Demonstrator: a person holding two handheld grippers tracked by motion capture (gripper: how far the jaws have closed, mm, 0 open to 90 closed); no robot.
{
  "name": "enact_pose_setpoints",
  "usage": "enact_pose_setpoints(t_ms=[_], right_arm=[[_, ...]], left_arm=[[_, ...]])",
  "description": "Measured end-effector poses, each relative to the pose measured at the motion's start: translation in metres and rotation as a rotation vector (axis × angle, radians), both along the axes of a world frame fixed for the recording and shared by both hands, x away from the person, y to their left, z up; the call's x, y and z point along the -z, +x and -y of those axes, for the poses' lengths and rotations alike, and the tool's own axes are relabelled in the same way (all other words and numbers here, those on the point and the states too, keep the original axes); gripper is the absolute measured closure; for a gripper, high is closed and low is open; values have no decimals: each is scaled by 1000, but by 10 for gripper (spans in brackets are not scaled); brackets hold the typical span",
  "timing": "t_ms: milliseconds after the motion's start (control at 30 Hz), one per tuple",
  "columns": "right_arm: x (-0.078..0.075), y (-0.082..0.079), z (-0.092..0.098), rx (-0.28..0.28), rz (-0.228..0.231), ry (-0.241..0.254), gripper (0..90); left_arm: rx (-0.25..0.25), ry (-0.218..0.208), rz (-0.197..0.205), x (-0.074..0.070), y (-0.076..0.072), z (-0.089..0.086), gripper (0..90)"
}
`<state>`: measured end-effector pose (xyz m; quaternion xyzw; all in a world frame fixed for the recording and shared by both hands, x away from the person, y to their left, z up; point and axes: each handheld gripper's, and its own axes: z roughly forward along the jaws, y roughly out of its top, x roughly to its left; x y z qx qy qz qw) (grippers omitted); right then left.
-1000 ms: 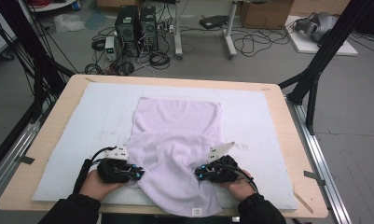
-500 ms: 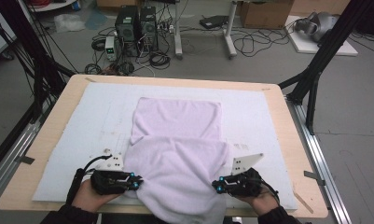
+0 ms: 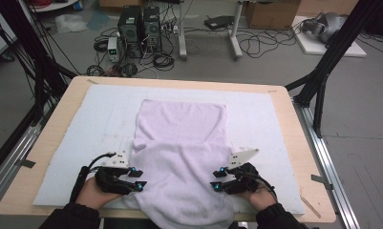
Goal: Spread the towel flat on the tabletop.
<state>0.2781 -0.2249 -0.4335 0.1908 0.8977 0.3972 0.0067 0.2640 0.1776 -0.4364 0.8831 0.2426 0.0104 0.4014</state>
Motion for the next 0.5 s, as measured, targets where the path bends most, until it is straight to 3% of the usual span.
enact_pose_setpoints(t_ms=[100,133,200,367,500], right_arm=[[7,3,-7,-15,-10,-41,653],[7,2,-7,-22,7,-41,729],[7,3,-7,-42,-19,-37,864],[8,-2,-6,-64,-43,-19,876],[7,-19,-7,-97,-40,-17,878]], left_arm=[[15,-31,3,6,-1,-2,707],[18,-32,-9,7,-1,-3,776],[18,-24,1,7,-3,-3,871],[31,-11,19,5,-16,-3,888],[53,-7,17,4,-33,-7,896]])
